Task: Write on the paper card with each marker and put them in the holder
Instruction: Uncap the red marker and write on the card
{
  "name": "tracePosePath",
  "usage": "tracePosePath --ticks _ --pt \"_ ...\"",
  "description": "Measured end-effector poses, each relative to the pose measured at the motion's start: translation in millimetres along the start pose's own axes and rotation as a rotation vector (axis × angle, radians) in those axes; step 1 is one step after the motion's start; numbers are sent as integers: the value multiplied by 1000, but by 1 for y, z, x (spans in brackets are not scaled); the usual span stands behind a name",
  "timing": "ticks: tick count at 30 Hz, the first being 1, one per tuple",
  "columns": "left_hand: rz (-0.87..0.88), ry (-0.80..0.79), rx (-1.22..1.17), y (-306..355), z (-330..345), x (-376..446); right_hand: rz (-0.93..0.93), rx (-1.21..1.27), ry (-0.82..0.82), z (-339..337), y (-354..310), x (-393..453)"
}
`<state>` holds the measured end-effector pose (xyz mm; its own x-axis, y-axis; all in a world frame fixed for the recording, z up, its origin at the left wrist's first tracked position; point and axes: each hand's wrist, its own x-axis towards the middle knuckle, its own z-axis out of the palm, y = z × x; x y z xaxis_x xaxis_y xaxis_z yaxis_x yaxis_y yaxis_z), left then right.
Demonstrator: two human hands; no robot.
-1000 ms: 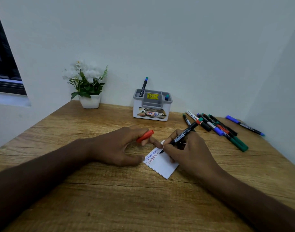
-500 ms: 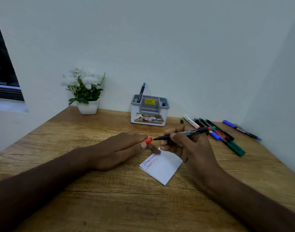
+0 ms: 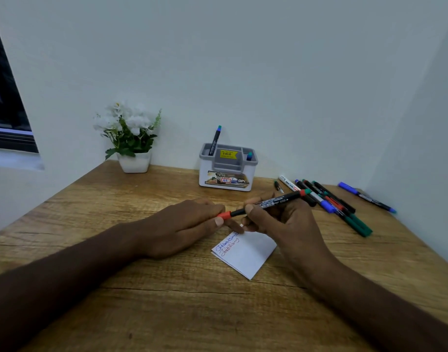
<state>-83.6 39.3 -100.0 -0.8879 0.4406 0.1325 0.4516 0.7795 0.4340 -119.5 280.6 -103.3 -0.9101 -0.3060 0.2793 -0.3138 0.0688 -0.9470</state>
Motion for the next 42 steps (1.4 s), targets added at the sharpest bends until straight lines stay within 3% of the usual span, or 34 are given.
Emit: tracePosePath --ticks 4,13,18,23,28,30,35,42 --pt "30 53 103 1 5 1 66 -106 -104 2 0 0" --pt "57 204 257 9 15 5 69 25 -72 11 0 0" --pt "83 253 297 25 12 15 54 -97 17 7 -1 1" --pt "63 427 235 19 -3 33 83 -95 -53 2 -2 2" --pt "-66 764 48 10 -48 72 121 -195 -133 4 6 4" --pt "-81 815 38 10 -69 98 108 -204 -132 3 8 4" --pt "-183 743 185 8 -92 161 101 -232 -138 2 8 5" --pt "-301 530 185 1 -70 186 81 -226 -158 1 10 5"
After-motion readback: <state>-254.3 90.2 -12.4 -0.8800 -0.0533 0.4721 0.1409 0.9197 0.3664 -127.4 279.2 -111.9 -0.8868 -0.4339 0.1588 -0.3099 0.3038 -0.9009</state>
